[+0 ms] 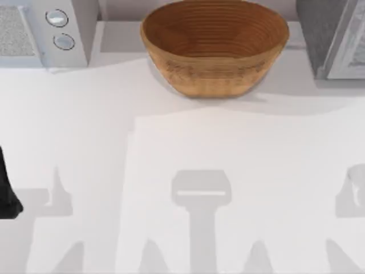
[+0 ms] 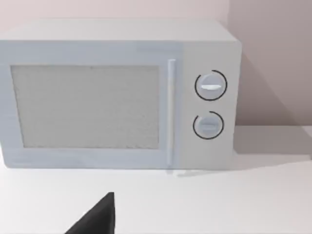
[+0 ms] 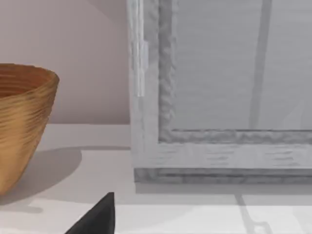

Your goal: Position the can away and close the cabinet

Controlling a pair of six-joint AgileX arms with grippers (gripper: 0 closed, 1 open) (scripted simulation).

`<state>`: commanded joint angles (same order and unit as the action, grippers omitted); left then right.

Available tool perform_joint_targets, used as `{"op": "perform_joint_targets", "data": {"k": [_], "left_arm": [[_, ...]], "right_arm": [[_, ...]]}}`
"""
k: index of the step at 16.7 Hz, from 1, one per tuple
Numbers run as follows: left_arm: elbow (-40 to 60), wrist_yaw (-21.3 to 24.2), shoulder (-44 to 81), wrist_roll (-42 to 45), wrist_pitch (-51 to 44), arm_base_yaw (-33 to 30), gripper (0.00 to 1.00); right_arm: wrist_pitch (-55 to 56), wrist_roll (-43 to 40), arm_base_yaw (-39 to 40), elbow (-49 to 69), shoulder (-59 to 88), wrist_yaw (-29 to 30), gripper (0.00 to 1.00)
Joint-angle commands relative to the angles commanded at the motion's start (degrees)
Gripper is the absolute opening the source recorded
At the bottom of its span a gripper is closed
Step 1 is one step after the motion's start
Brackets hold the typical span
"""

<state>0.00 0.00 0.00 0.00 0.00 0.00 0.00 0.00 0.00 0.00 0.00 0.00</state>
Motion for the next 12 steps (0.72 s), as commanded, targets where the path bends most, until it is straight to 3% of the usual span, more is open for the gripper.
{"op": "perform_joint_targets", "data": {"k": [5, 12], "left_arm": [[0.0, 0.0, 0.0, 0.0, 0.0, 0.0, 1.0], [0.0, 0.0, 0.0, 0.0, 0.0, 0.0, 1.0]], "right_arm": [[2.89, -0.46, -1.5, 1.08, 1.11, 0.92, 1.0], [19.9, -2.08, -4.81, 3.0, 16.93, -0.3, 1.0]]}}
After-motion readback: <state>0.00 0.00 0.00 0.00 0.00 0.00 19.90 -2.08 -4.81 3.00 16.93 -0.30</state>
